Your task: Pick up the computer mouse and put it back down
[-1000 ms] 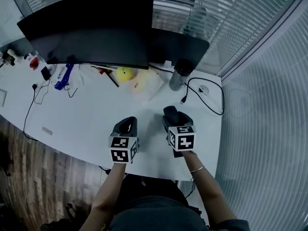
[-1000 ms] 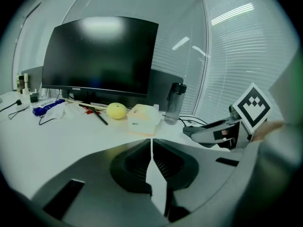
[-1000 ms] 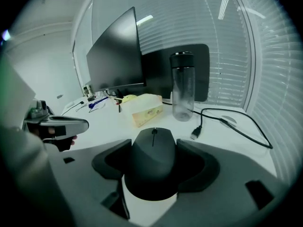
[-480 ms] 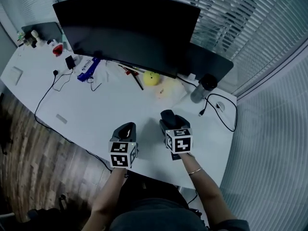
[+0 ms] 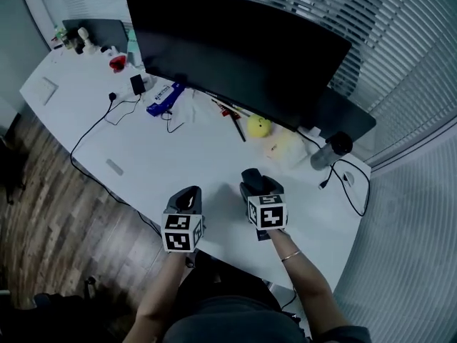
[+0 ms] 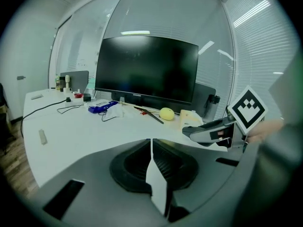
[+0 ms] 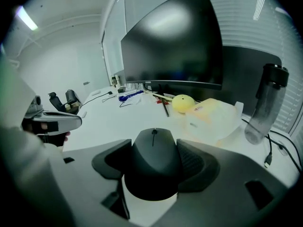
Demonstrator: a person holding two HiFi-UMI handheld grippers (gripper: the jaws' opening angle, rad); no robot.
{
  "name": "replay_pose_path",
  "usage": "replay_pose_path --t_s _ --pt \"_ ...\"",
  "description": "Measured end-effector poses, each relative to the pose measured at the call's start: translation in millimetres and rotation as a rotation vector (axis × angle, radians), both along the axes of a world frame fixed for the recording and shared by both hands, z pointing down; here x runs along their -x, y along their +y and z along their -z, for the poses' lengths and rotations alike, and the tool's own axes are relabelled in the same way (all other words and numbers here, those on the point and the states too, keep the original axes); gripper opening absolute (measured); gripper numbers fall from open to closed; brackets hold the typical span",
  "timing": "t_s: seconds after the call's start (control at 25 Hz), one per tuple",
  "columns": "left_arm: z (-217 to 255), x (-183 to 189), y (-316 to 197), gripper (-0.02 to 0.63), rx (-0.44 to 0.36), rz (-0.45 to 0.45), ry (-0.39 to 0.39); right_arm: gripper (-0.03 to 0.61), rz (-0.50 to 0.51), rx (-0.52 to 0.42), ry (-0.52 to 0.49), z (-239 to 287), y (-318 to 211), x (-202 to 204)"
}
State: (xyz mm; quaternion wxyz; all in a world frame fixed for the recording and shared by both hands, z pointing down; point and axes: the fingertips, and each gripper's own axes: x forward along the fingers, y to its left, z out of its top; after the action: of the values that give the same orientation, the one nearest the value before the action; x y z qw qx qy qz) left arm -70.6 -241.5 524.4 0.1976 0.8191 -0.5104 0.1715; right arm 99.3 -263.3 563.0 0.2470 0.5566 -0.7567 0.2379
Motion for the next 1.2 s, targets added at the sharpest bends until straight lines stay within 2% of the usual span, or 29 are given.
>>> replay_pose_path --t_s 0.56,1.2 --pt "-9.0 78.4 3.3 0.031 0.019 0.145 0.007 0.298 0.097 0.032 0.041 -19.1 -34.0 71.5" --pt "-20.8 113.6 7.3 0.031 0.042 0.209 0.018 0.299 0.106 0.079 0.080 -42.4 -45.0 88.2"
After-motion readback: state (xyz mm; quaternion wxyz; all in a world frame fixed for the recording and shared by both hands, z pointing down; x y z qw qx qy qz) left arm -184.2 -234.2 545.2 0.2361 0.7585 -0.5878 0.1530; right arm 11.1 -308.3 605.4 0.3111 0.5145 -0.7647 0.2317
